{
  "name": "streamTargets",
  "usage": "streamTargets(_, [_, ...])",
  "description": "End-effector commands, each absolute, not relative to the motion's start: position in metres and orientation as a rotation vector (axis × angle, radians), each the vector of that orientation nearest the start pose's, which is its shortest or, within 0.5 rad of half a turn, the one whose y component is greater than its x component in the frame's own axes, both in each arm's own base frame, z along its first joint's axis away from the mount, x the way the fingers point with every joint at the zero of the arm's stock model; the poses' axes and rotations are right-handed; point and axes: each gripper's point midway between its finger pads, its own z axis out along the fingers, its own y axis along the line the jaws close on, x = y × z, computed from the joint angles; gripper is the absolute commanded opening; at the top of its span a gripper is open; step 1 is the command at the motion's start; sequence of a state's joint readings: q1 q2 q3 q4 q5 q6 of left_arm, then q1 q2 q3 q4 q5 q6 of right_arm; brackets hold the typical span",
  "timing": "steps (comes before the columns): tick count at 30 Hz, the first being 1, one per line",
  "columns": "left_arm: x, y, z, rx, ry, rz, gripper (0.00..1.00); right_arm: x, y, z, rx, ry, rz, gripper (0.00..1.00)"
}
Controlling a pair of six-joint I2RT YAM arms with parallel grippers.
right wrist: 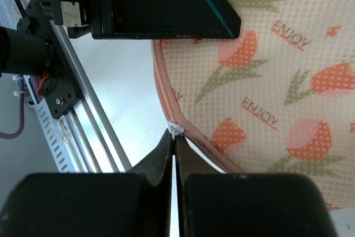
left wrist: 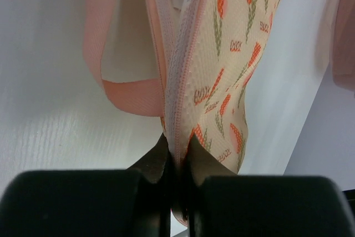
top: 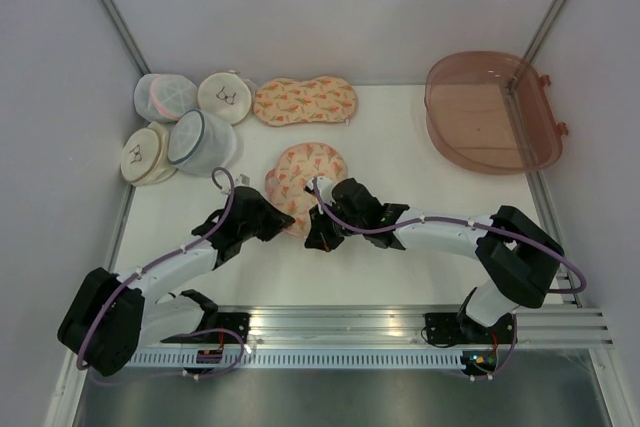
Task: Unzip the laundry bag and remove the bra
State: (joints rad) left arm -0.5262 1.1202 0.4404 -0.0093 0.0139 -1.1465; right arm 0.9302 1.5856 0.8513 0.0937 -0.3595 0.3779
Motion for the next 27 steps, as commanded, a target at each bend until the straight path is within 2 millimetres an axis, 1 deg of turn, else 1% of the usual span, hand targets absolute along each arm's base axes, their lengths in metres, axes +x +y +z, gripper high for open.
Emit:
streamTargets(1, [0.275, -0.191, 0.088, -0.709, 2.222, -0.824, 0.06, 0.183, 0.376, 0.096, -0.895, 2.21, 1.07, 0.01])
streamTargets(2, [0.277, -0.189, 0.088, -0.703, 2.218, -0.808, 0.03, 0.182, 0.375, 0.093, -0.906, 2.221, 1.059, 0.0])
streamTargets(4, [0.282, -0.188, 0.086, -0.669, 2.226, -0.784, 0.02, 0.181, 0.369, 0.085, -0.919, 2.264, 1.014, 0.0])
streamTargets(5, [0.284, -0.186, 0.087, -0.661, 2.222, -0.773, 0.02, 0.186, 0.366, 0.081, -0.911, 2.266, 0.965, 0.0])
streamTargets(7, [0.291, -0.181, 0.086, -0.634, 2.227, -0.745, 0.02, 0.185, 0.351, 0.065, -0.916, 2.351, 0.869, 0.0])
streamTargets(9, [0.296, -0.176, 0.085, -0.601, 2.234, -0.721, 0.02, 0.188, 0.341, 0.055, -0.916, 2.389, 0.79, 0.0])
streamTargets(10, [0.299, -0.176, 0.088, -0.586, 2.23, -0.725, 0.02, 0.185, 0.335, 0.047, -0.922, 2.423, 0.754, 0.0])
streamTargets(12, [0.303, -0.171, 0.087, -0.567, 2.236, -0.708, 0.02, 0.188, 0.326, 0.04, -0.905, 2.446, 0.697, 0.0])
streamTargets(13, [0.307, -0.169, 0.089, -0.561, 2.23, -0.708, 0.02, 0.186, 0.322, 0.036, -0.901, 2.463, 0.679, 0.01])
streamTargets(15, [0.307, -0.172, 0.087, -0.52, 2.25, -0.724, 0.02, 0.191, 0.316, 0.032, -0.872, 2.475, 0.622, 0.01])
streamTargets(17, [0.31, -0.175, 0.091, -0.476, 2.253, -0.754, 0.02, 0.195, 0.31, 0.027, -0.85, 2.494, 0.556, 0.01])
streamTargets(18, [0.31, -0.177, 0.088, -0.463, 2.268, -0.763, 0.02, 0.199, 0.307, 0.025, -0.837, 2.497, 0.525, 0.0])
streamTargets(20, [0.308, -0.184, 0.087, -0.421, 2.29, -0.801, 0.02, 0.209, 0.299, 0.018, -0.802, 2.511, 0.42, 0.0])
streamTargets(21, [0.308, -0.185, 0.083, -0.402, 2.302, -0.802, 0.02, 0.211, 0.296, 0.013, -0.793, 2.522, 0.378, 0.0])
streamTargets(22, [0.308, -0.188, 0.084, -0.387, 2.312, -0.817, 0.02, 0.219, 0.29, 0.013, -0.765, 2.519, 0.313, 0.01])
streamTargets(24, [0.308, -0.19, 0.082, -0.366, 2.318, -0.828, 0.02, 0.223, 0.285, 0.009, -0.748, 2.527, 0.253, 0.01])
streamTargets(27, [0.305, -0.194, 0.079, -0.342, 2.334, -0.849, 0.02, 0.23, 0.281, 0.01, -0.71, 2.52, 0.207, 0.01])
